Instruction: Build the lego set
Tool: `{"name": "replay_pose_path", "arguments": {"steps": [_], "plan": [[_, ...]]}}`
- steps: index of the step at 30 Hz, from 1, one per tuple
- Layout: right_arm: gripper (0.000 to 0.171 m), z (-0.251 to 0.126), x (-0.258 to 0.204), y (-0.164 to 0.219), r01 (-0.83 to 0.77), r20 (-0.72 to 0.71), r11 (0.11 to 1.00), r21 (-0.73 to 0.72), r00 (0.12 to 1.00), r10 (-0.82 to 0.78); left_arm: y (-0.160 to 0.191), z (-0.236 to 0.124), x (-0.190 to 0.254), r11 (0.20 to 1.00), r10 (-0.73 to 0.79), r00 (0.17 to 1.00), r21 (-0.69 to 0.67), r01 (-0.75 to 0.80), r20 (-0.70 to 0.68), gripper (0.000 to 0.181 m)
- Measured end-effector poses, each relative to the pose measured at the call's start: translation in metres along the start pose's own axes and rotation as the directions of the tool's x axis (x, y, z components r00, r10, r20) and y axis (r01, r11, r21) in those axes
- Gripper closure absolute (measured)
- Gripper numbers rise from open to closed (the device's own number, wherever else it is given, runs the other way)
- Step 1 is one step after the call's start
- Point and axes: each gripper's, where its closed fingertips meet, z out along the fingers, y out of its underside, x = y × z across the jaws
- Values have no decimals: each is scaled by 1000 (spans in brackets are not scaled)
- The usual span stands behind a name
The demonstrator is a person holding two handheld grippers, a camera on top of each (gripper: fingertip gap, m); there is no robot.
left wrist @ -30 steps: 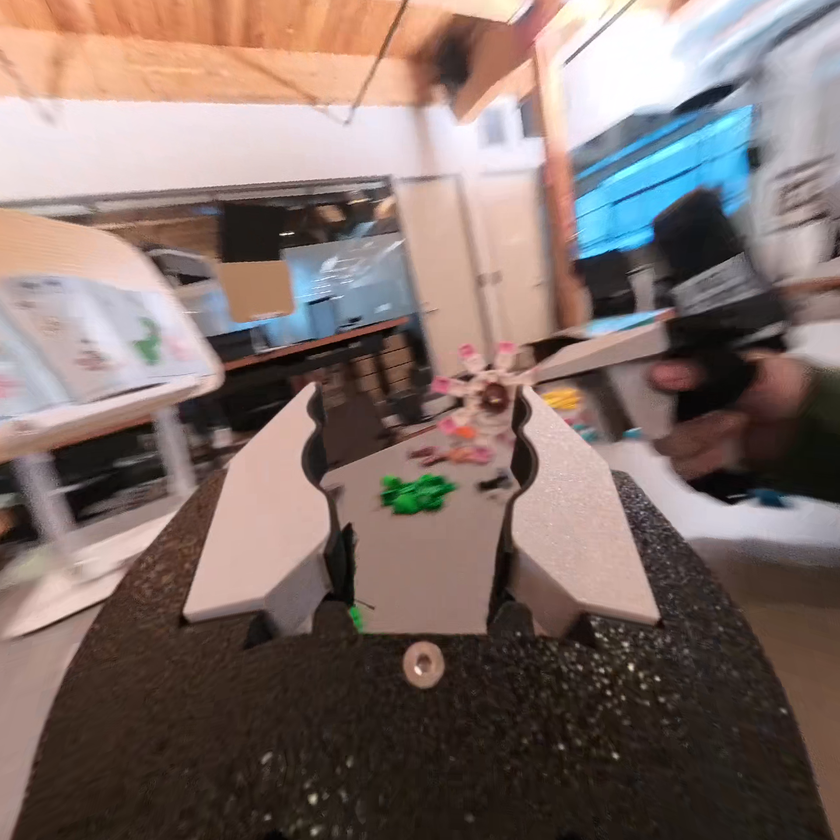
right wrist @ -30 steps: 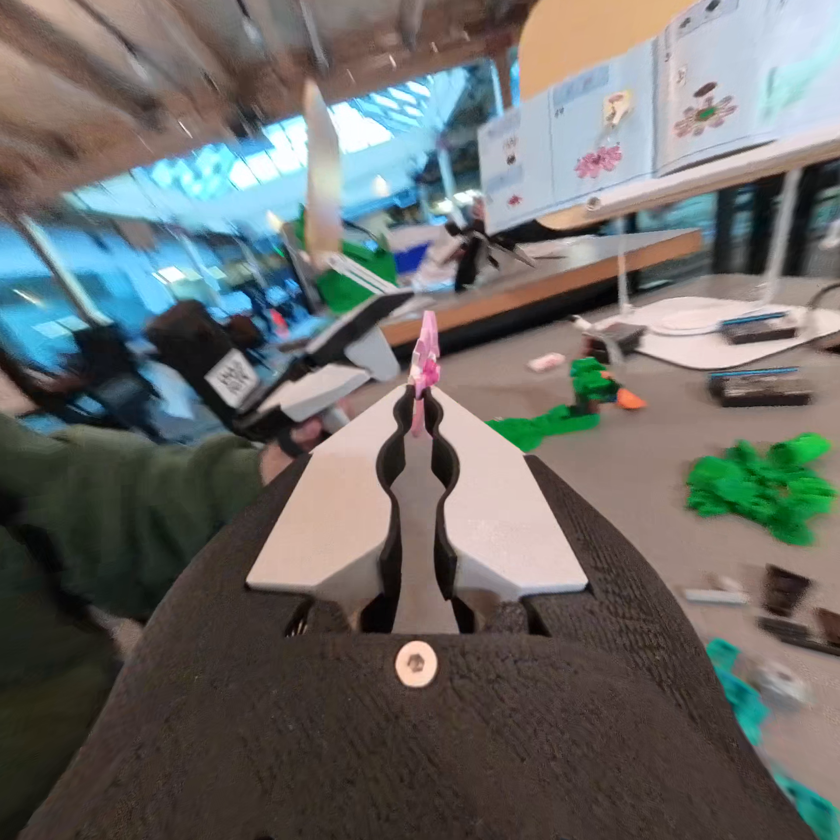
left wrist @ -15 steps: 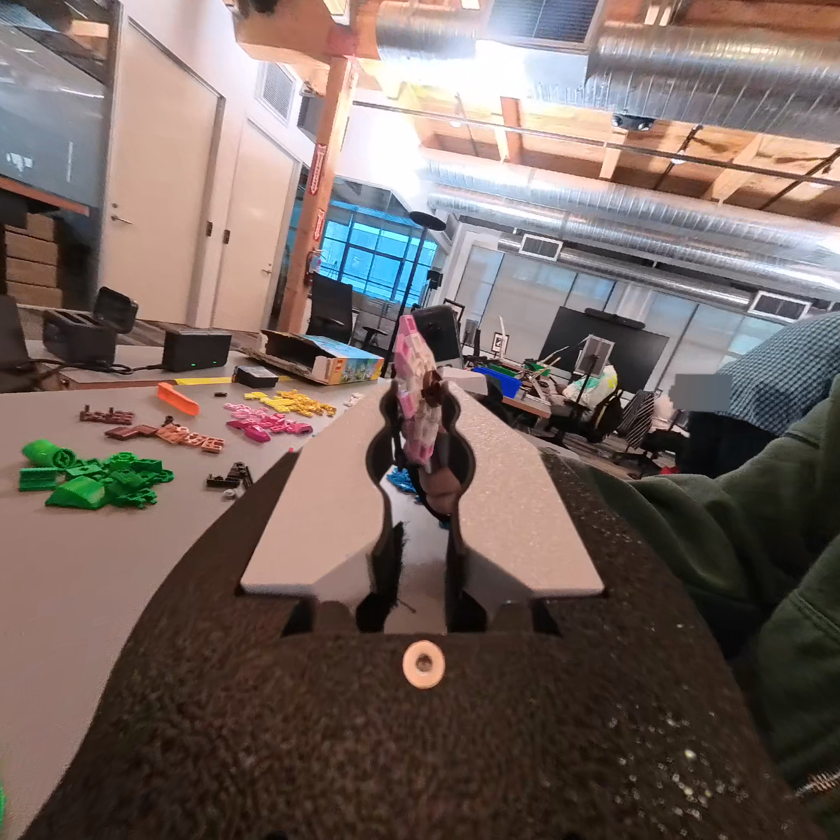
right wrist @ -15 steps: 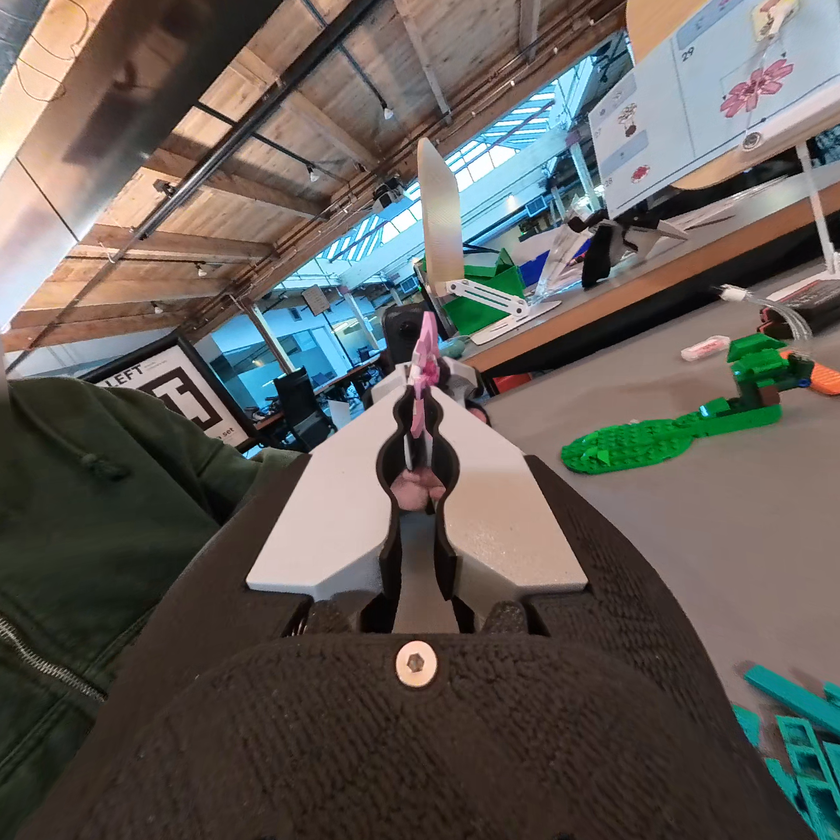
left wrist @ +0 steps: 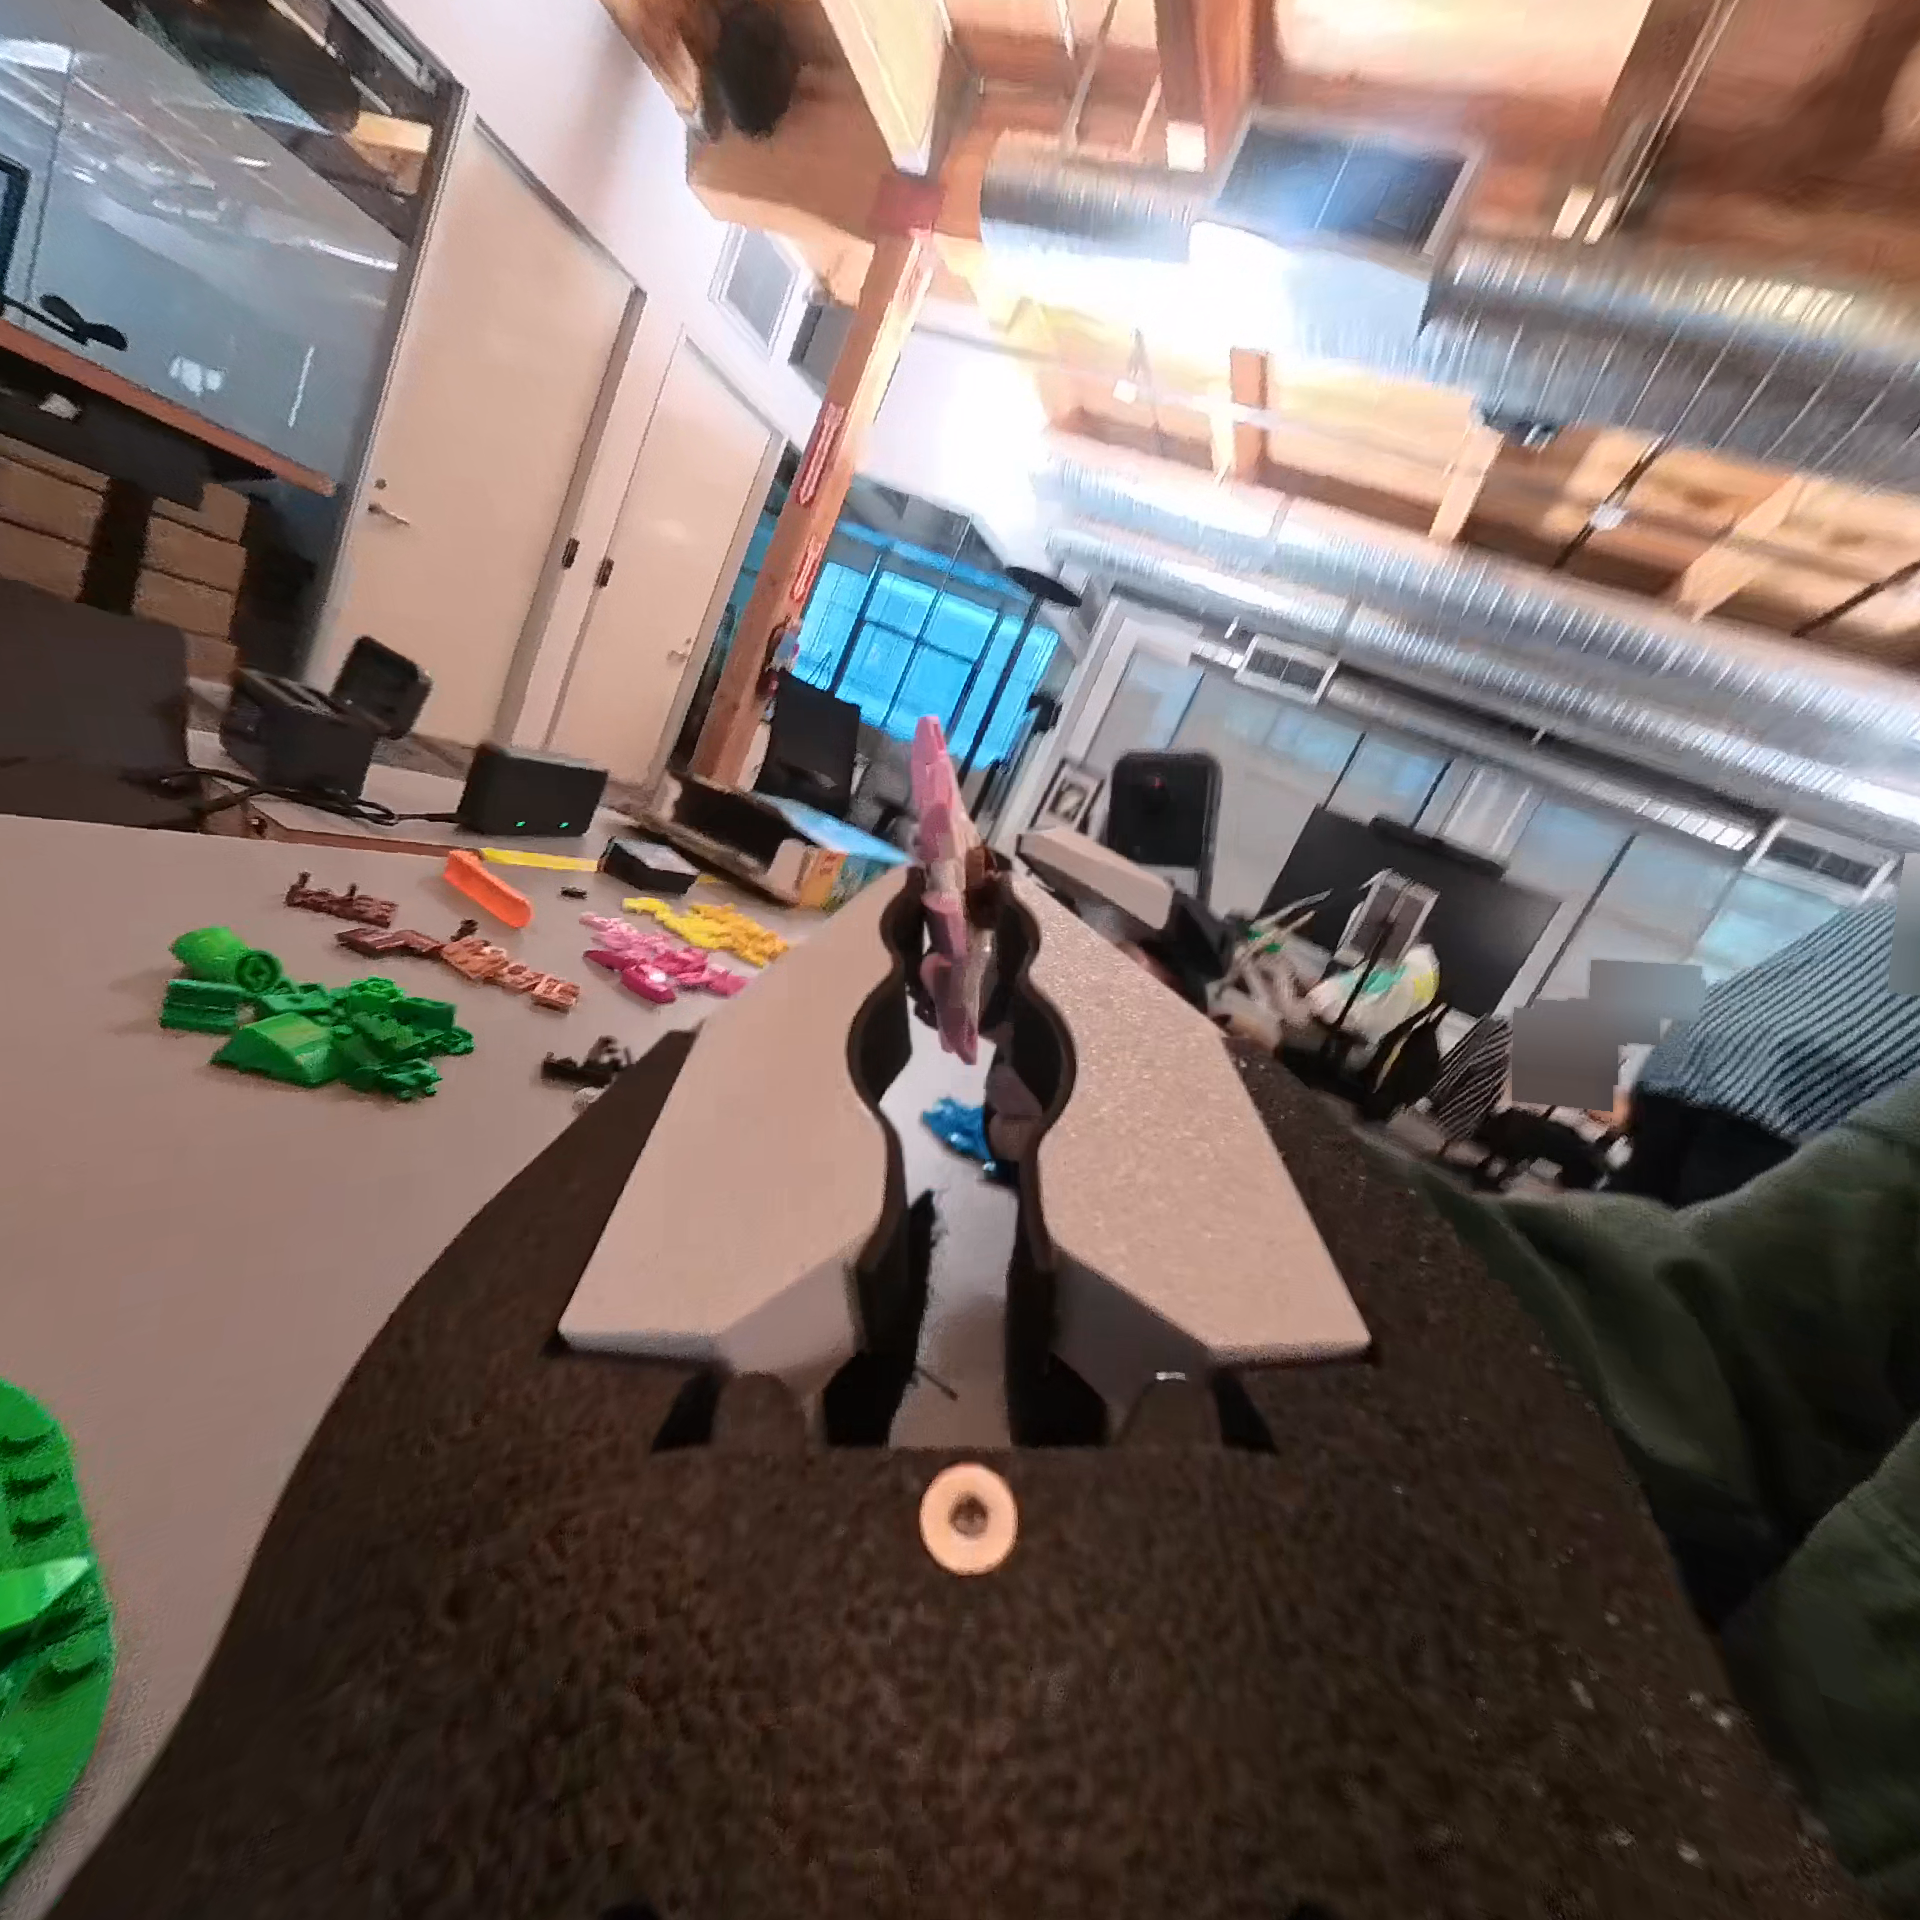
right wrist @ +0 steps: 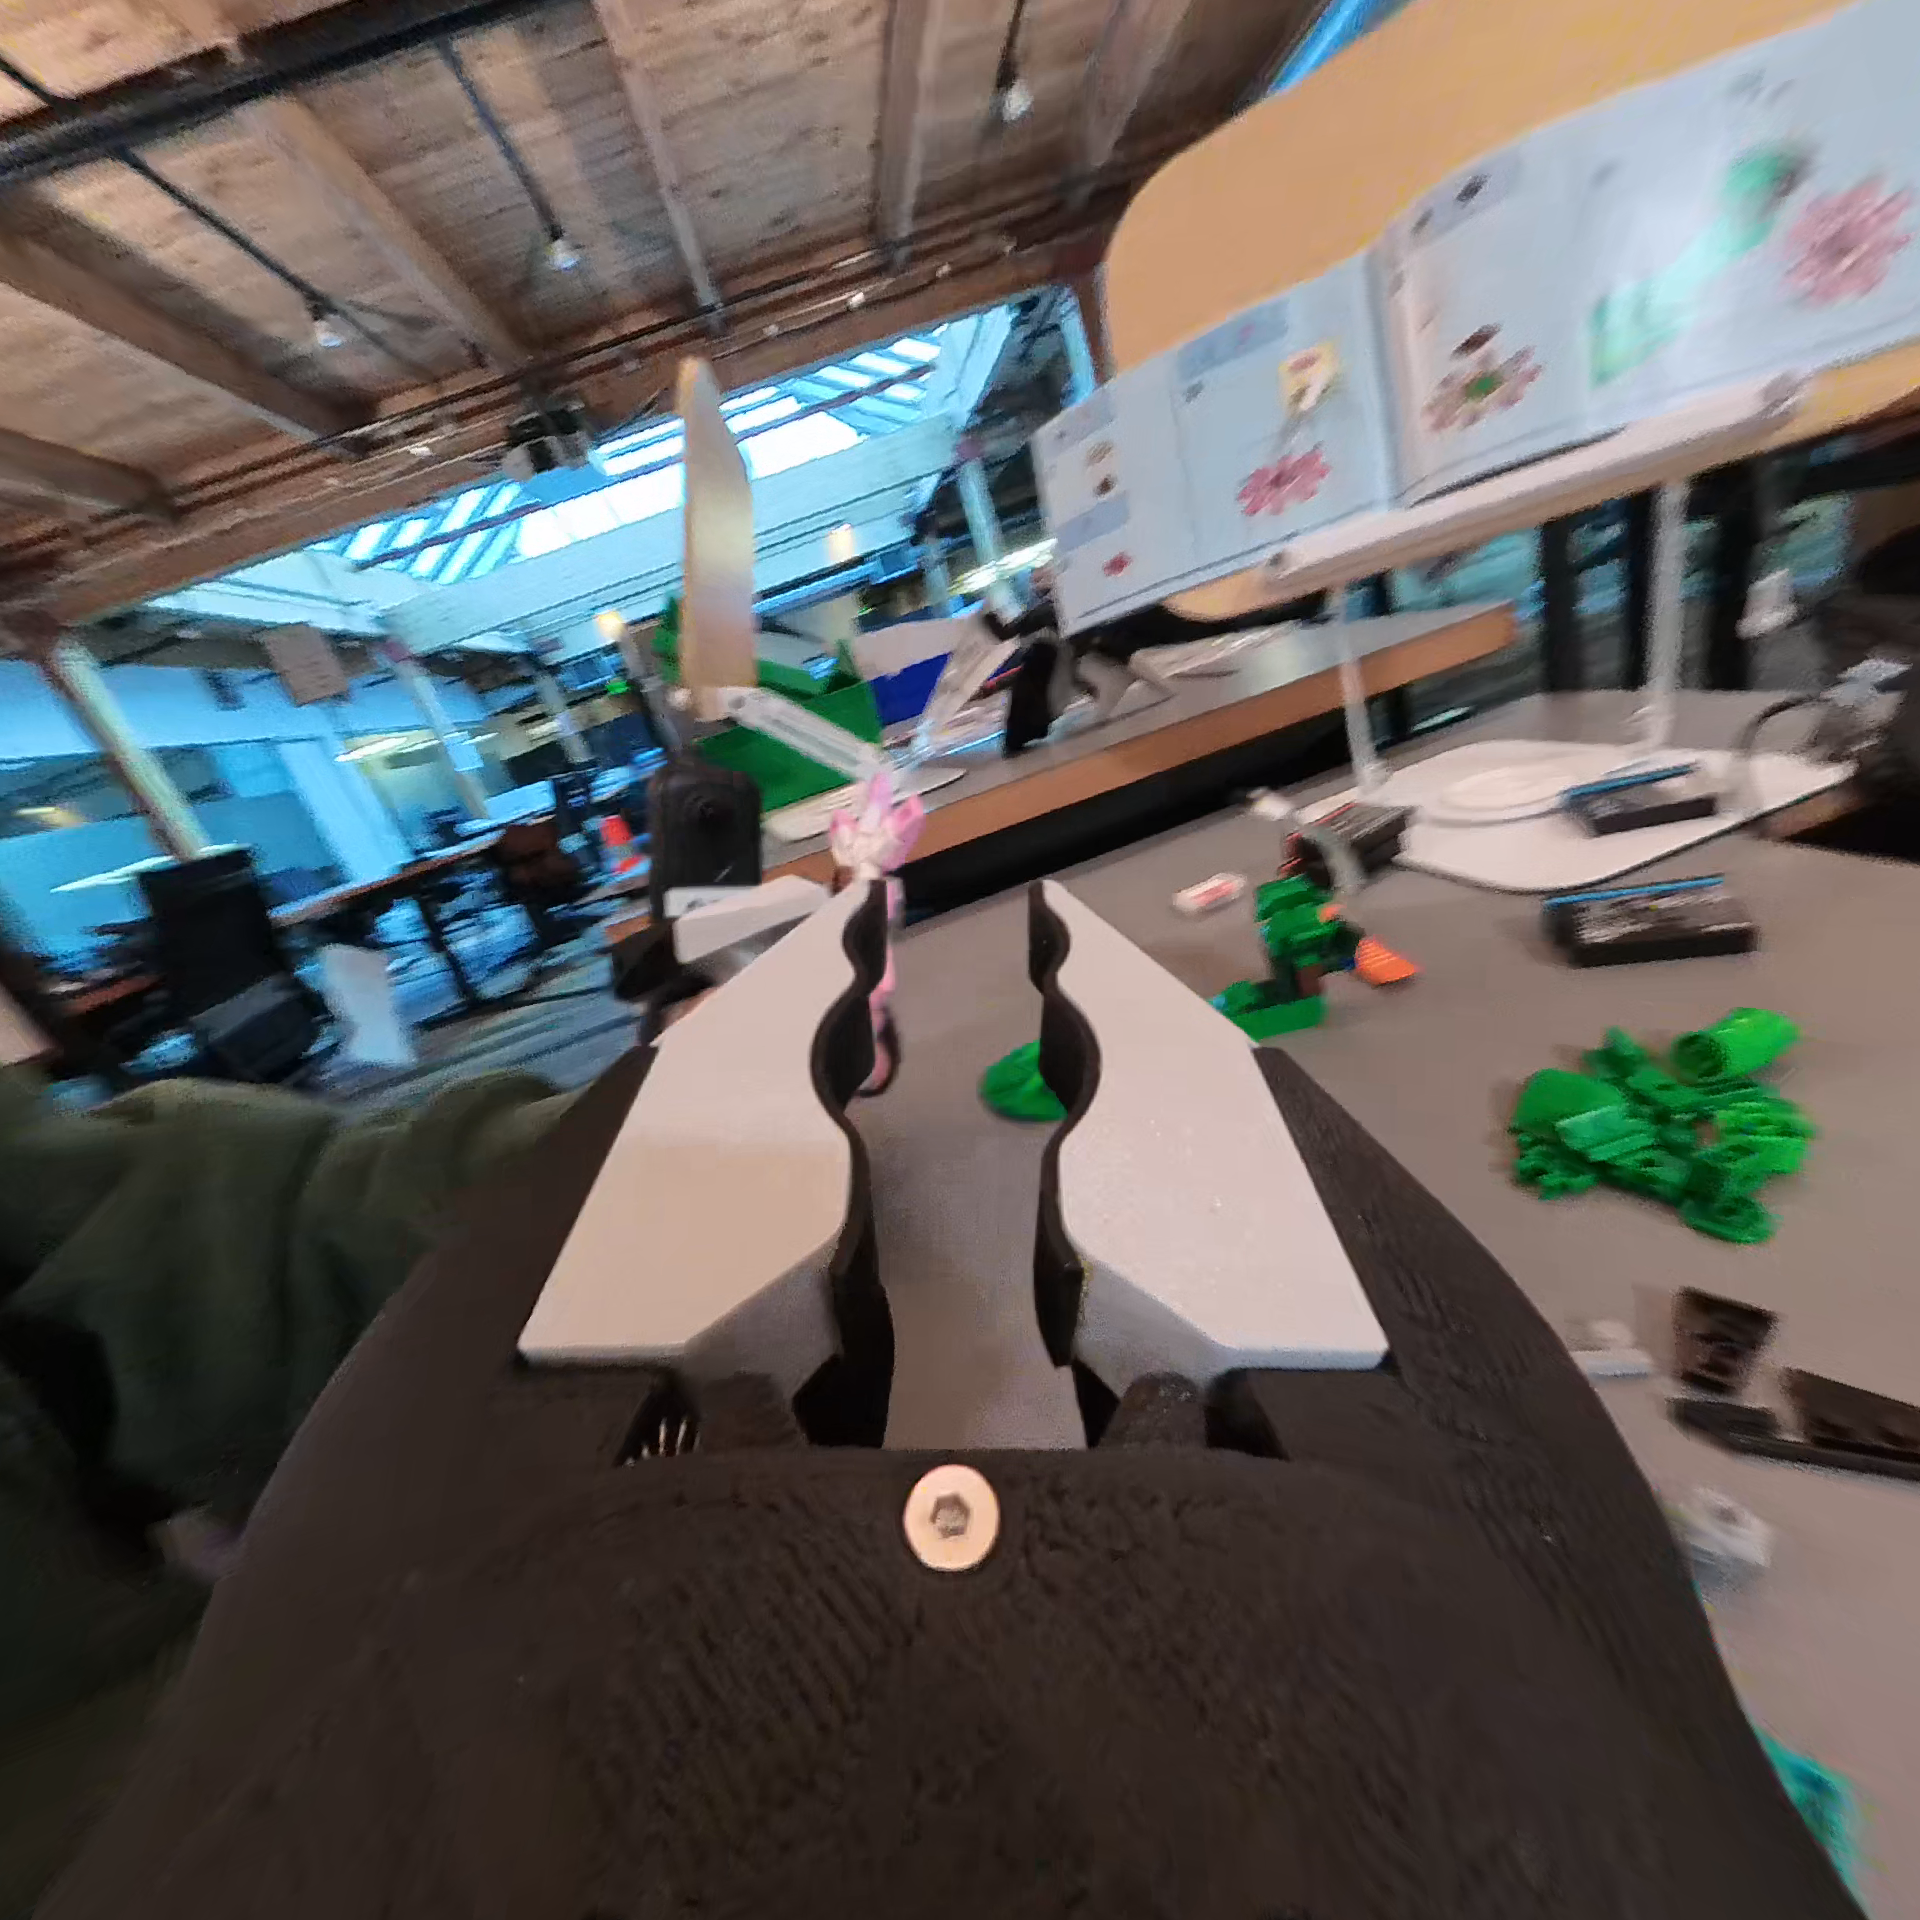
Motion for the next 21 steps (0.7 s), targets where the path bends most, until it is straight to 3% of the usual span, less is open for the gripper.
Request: {"name": "replay_pose_path", "arguments": {"steps": [5, 8, 15, 21], "plan": [[143, -19, 17, -32, 260, -311, 951, 169, 929, -199, -16, -12, -2, 983, -114, 989, 132, 125, -89, 172], [147, -20, 8, -35, 403, -414, 900, 164, 857, -308, -21, -16, -8, 975, -121, 990, 181, 133, -76, 172], [162, 6, -28, -6, 691, -370, 723, -4, 671, -643, -18, -15, -15, 982, 12, 997, 188, -25, 71, 172], [164, 8, -22, 3, 674, -356, 739, -24, 685, -636, -12, -11, -10, 987, 36, 998, 153, -44, 50, 172]]}}
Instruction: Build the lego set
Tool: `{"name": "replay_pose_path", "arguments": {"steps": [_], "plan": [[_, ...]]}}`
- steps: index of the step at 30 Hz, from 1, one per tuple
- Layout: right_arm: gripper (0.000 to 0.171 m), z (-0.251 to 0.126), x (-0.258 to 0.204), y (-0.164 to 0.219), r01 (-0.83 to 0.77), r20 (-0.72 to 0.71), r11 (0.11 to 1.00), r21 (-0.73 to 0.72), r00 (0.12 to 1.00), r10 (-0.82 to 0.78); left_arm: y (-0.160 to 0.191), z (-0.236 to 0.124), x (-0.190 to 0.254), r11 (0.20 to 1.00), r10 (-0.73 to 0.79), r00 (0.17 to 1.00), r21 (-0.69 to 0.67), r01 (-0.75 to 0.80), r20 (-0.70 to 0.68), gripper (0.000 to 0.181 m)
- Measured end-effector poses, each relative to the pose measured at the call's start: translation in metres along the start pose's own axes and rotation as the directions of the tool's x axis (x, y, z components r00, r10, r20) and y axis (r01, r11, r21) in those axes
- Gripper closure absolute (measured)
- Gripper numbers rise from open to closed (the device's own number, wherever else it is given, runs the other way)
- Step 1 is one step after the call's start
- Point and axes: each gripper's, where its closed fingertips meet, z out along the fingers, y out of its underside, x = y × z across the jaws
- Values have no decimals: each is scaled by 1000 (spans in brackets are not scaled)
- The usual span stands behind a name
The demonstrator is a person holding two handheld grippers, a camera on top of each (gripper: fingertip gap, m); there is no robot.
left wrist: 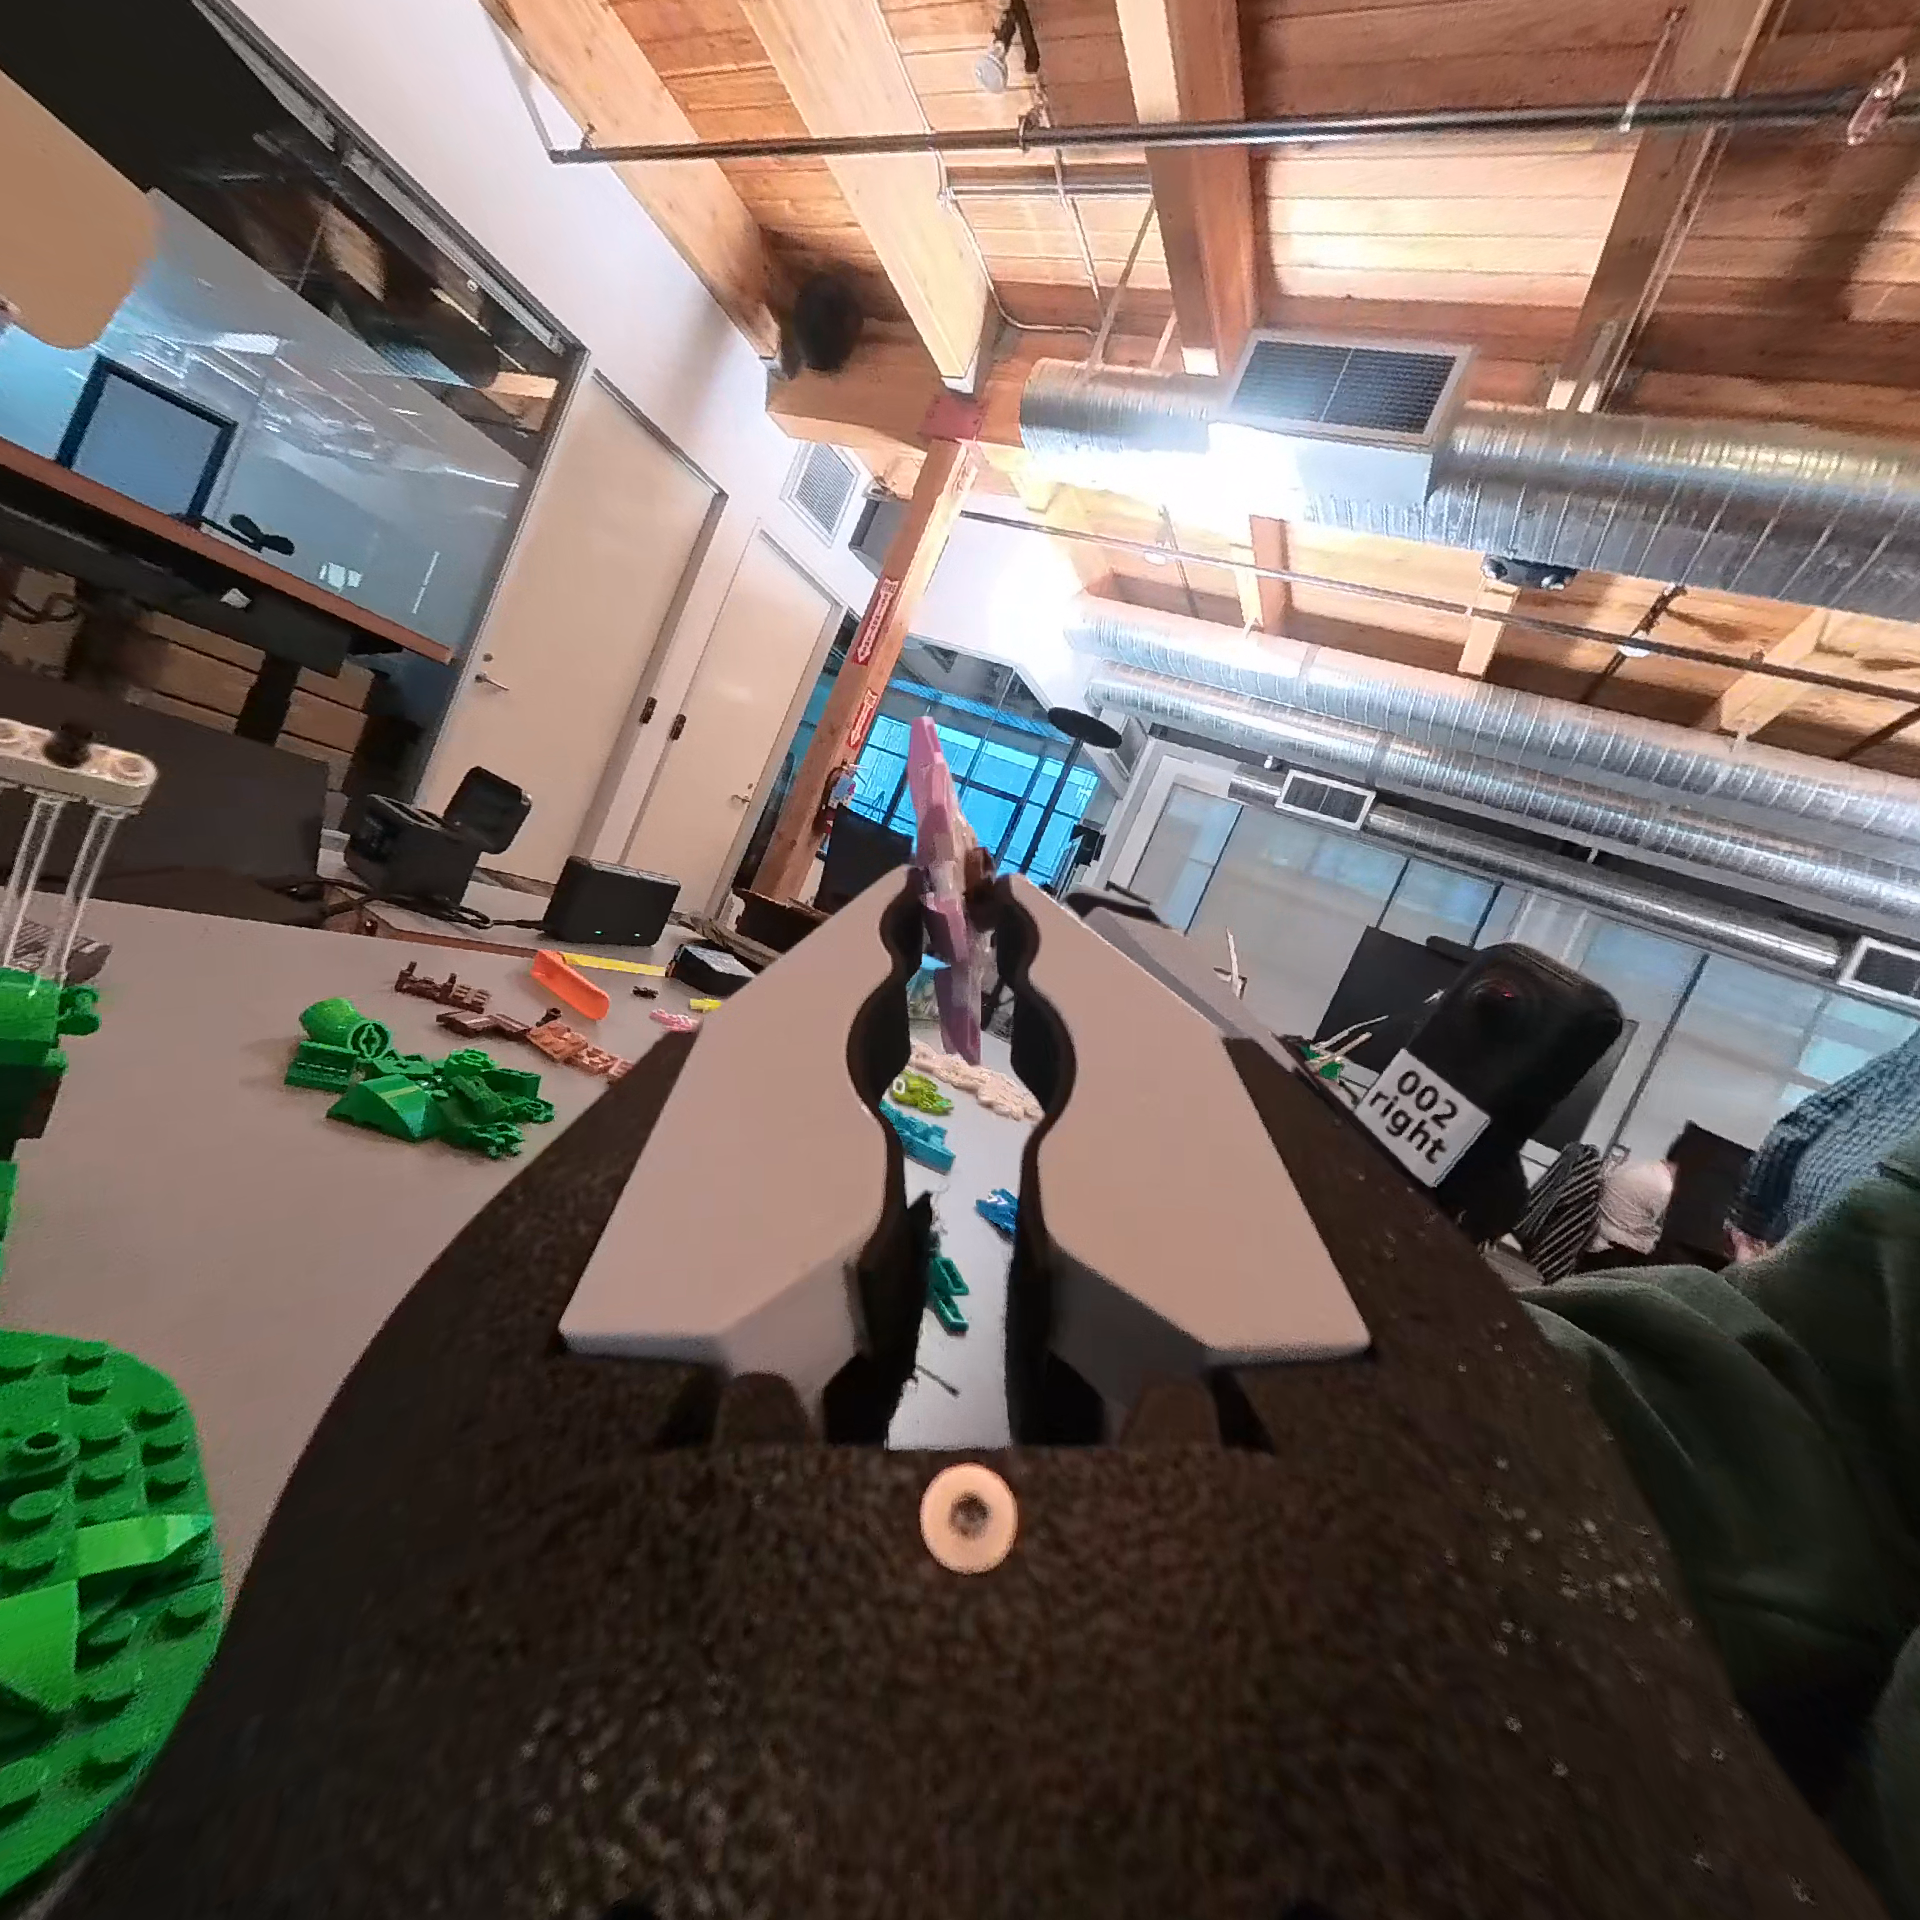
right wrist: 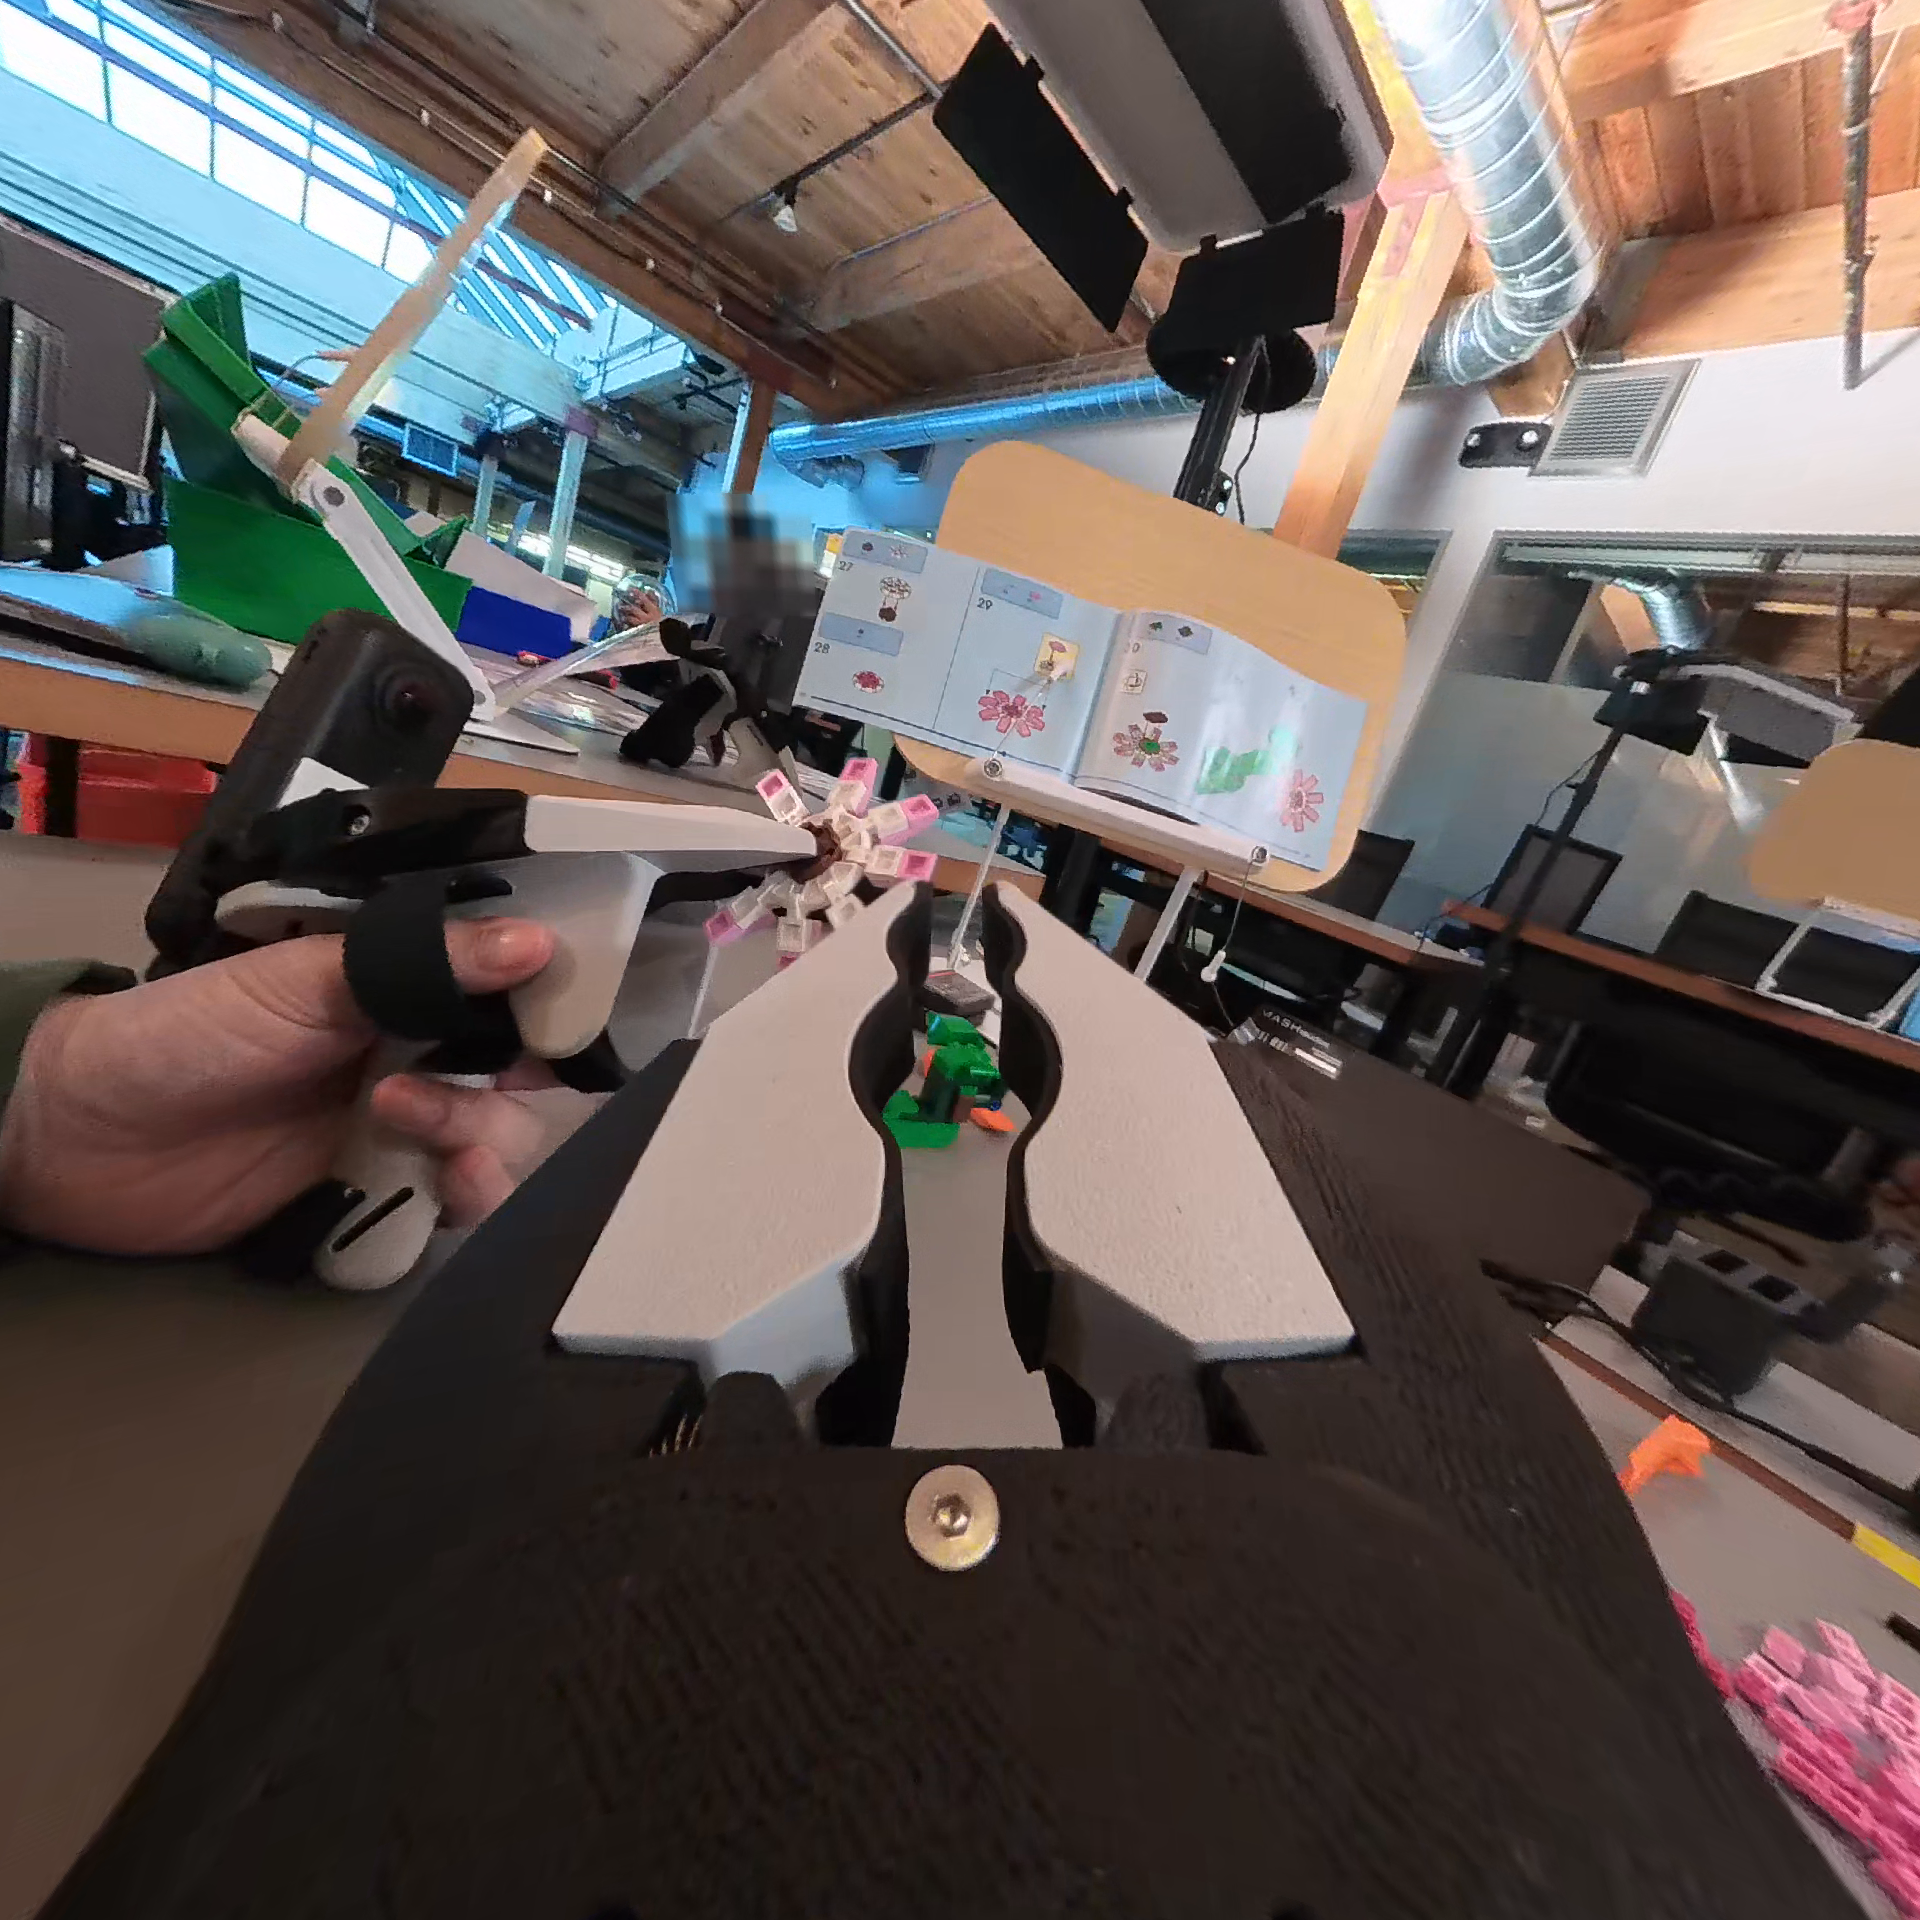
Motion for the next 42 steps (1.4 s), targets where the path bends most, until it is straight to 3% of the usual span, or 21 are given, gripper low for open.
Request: {"name": "replay_pose_path", "arguments": {"steps": [42], "plan": [[168, 3, -12, 9, 34, 51, 999, -36, 998, -32, 1, 0, 7, 1000, -7, 999, -1, 7, -49, 172]]}}
